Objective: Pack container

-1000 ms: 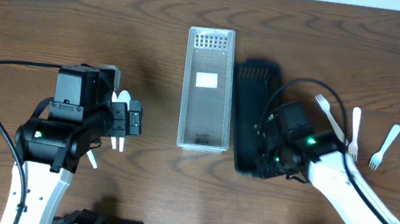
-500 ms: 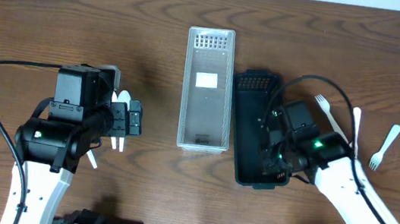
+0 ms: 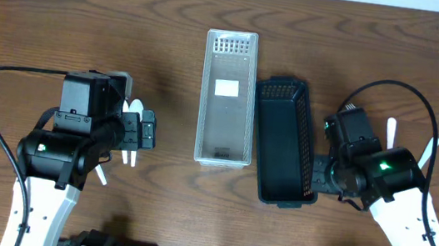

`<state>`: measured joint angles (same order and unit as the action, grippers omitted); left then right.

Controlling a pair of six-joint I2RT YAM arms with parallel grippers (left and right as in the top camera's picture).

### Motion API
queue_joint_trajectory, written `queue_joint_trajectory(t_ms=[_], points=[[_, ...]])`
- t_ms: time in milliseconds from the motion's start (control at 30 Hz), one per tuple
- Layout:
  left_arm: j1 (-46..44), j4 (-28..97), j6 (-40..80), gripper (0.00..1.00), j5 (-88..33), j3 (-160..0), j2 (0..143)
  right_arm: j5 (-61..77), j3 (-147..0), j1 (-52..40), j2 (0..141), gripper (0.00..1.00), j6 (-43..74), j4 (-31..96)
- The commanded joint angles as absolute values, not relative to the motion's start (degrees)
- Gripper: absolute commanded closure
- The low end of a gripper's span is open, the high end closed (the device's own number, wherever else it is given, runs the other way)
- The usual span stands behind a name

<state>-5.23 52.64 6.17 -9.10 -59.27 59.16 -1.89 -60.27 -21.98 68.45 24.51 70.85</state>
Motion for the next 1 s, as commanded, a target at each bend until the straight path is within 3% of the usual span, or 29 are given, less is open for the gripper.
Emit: queue_joint_trajectory(t_ms=[0,367,967], points=[[-5.0,52.9,6.1,0.02,-9.9,-60.4,59.1,1.3,-59.6,-22.3,68.1,0.99,27.7,73.5],[-5.0,52.9,6.1,0.02,-9.9,-60.4,59.1,3.4,-58.6,-23.9,68.0,0.99,26.5,78.7],[-5.0,52.9,6.1,0.02,-9.9,-60.4,59.1,7.0,-42.5,-28.9,68.1,0.99,27.6,60.5]])
